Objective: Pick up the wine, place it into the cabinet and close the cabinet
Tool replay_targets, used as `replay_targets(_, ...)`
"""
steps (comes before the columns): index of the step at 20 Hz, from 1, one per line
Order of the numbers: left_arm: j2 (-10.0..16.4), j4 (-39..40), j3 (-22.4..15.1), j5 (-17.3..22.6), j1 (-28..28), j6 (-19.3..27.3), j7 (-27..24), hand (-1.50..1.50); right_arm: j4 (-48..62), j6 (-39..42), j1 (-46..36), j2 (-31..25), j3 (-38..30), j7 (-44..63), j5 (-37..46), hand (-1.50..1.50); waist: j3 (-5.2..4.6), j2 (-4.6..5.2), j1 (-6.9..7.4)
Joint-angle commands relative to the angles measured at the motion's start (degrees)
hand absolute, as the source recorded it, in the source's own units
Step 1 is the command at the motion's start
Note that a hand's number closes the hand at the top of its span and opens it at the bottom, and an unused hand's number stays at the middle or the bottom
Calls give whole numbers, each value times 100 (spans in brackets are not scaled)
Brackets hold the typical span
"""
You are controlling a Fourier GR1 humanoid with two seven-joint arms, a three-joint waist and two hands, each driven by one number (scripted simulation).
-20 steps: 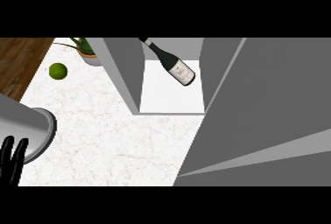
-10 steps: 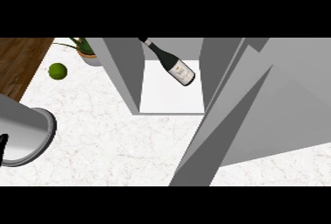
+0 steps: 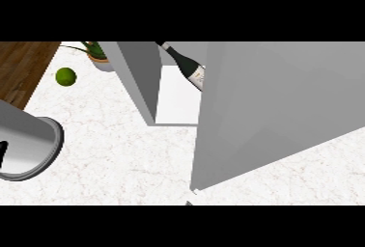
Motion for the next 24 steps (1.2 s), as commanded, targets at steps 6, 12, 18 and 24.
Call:
replay_targets(6, -260, 33, -102, -63, -210, -6, 194, -150, 1068, -1021, -2046, 756, -142, 264, -651, 150, -5, 36, 106)
replay_targets(12, -394, 170, -83, -61, -582, 90, 405, -150, 2154, -1636, -3705, 780, -693, 97, -1505, 150, 1, 37, 119)
replay_targets(18, -599, 164, -108, -230, -554, 135, 482, -150, 3837, -1504, -4924, 796, -1483, -510, -2211, 150, 9, 45, 118)
replay_targets(24, -600, 98, 59, -177, -662, 160, 734, -150, 5178, -728, -5429, 699, -2002, -1263, -1715, 150, 14, 56, 79)
